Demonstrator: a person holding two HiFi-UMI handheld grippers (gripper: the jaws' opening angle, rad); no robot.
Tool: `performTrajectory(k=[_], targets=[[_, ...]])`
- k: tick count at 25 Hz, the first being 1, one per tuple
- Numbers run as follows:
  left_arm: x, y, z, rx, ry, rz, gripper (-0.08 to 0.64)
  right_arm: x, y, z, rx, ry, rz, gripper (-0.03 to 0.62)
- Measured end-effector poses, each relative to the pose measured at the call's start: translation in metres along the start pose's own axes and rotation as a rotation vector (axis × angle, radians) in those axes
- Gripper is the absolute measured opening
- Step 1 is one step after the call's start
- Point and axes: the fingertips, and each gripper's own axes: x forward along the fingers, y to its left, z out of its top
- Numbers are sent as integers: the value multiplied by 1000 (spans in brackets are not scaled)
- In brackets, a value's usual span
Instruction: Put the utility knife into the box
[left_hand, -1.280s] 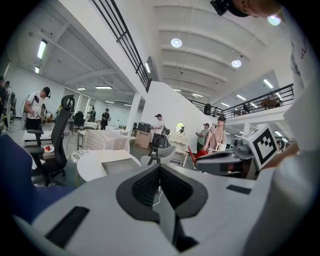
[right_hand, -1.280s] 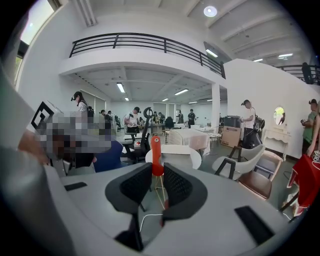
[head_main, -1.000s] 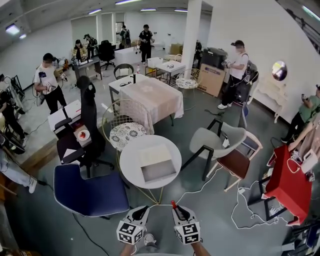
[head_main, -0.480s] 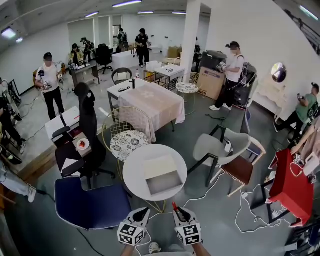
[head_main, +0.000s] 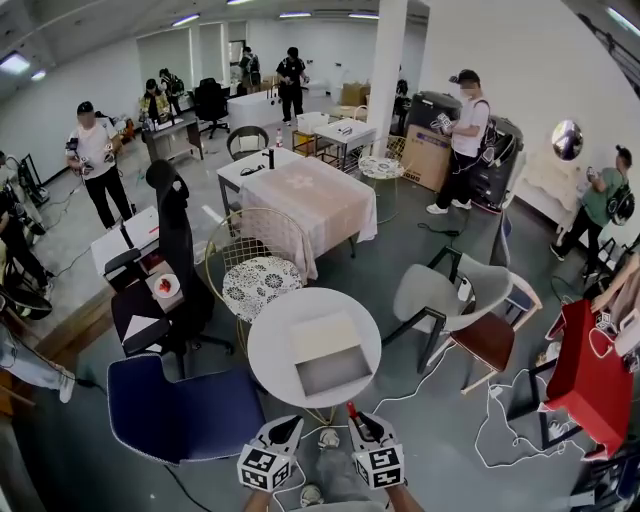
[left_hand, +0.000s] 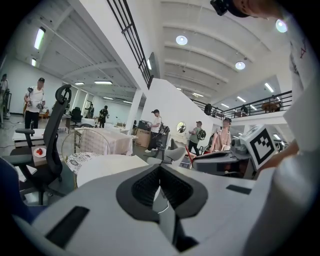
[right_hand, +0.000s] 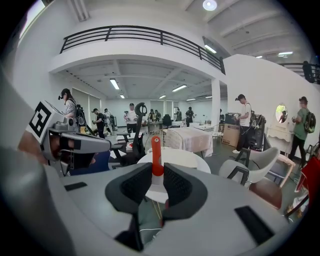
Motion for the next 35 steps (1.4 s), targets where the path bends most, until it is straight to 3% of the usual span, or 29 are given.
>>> performTrajectory(k=[6,21,35], targets=[[24,28,10,-3,13,36,12,40,-13,15,-6,1,41,80],[123,76,76,24,-16,76,12,131,-85,73,-12,-31,88,80],[152,115,80,-18,-11,166,12,185,-102,79,-24,2,167,80]])
